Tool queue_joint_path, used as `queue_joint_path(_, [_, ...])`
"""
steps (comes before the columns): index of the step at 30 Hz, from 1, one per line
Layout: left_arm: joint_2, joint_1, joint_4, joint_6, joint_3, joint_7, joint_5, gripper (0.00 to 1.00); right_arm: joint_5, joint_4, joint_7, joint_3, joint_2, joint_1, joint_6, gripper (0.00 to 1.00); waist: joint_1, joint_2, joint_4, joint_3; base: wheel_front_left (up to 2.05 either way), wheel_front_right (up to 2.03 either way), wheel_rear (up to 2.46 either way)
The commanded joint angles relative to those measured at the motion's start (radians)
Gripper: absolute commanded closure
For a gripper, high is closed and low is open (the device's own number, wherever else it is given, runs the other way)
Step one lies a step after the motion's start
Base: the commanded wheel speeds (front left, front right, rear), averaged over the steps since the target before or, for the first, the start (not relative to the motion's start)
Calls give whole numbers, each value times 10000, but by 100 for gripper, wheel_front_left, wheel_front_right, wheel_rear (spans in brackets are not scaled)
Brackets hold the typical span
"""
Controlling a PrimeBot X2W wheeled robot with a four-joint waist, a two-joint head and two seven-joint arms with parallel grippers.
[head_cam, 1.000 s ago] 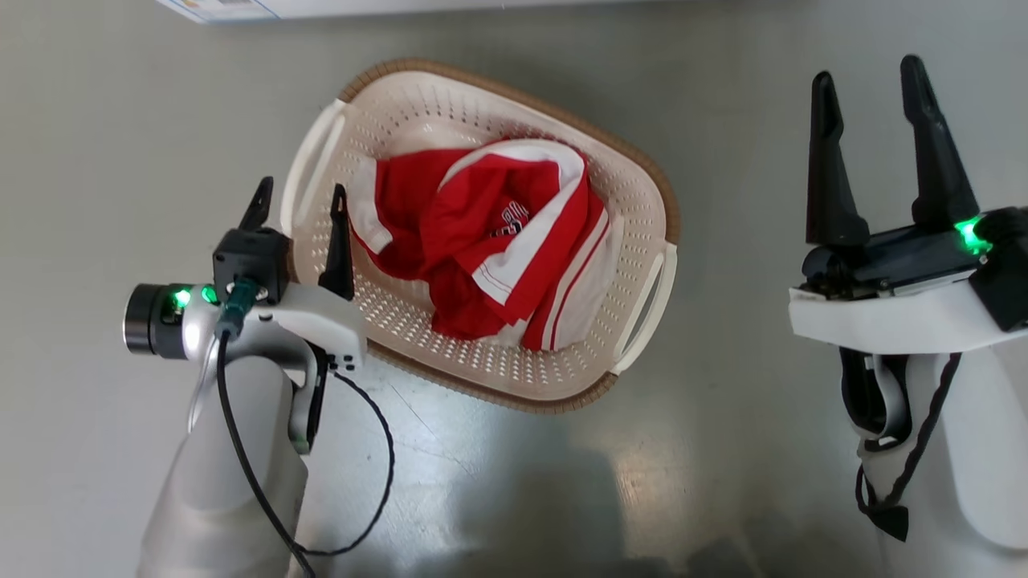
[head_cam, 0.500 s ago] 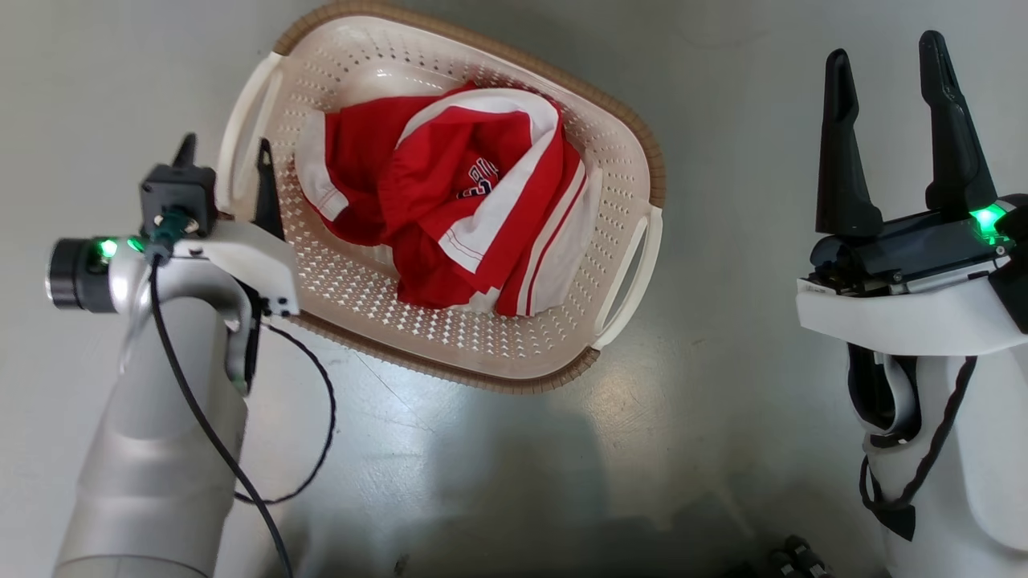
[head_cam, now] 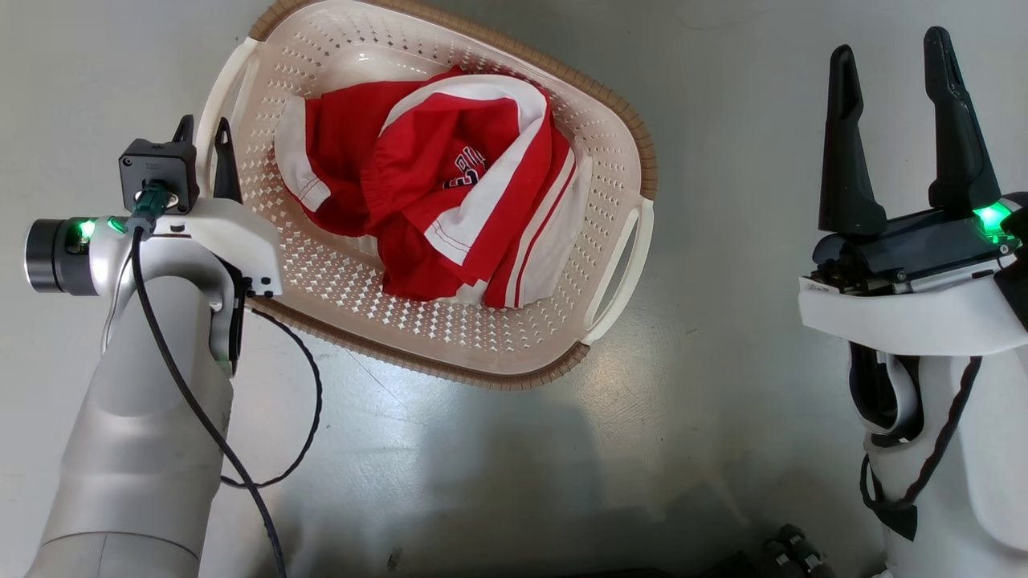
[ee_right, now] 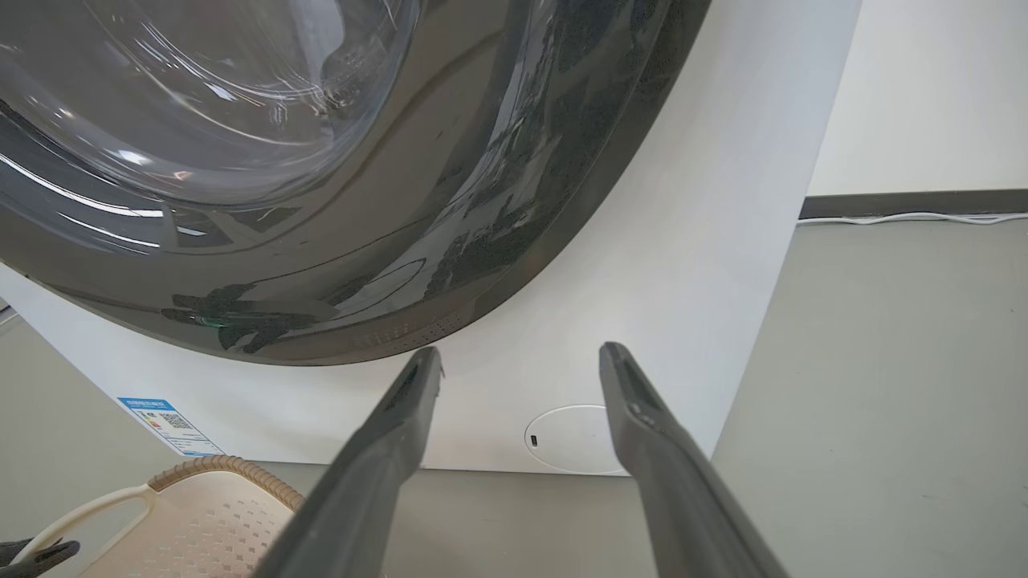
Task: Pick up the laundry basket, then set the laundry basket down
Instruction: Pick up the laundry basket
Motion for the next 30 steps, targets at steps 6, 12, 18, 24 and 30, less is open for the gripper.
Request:
queue_joint_path(6, [325, 9, -96, 130, 125, -61, 66, 85, 90, -217, -65, 206, 53, 23, 69, 0, 0, 0, 28, -18, 0, 0, 0])
queue_joint_path(12, [229, 168, -218, 152, 133, -61, -31, 100, 80, -140, -65, 223, 53, 2, 69, 0, 0, 0, 53, -101, 0, 0, 0])
queue_joint_path(18, [113, 407, -315, 149, 206, -61, -162, 100, 105, -79, -65, 265, 53, -23, 69, 0, 0, 0, 54, -212, 0, 0, 0])
queue_joint_path(24, [23, 584, -365, 139, 264, -61, -237, 100, 128, -25, -65, 255, 53, -18, 69, 0, 0, 0, 36, -317, 0, 0, 0])
queue_joint_path(30, [-193, 863, -484, 162, 476, -61, -435, 100, 156, 71, -65, 221, 53, -11, 69, 0, 0, 0, 42, -476, 0, 0, 0])
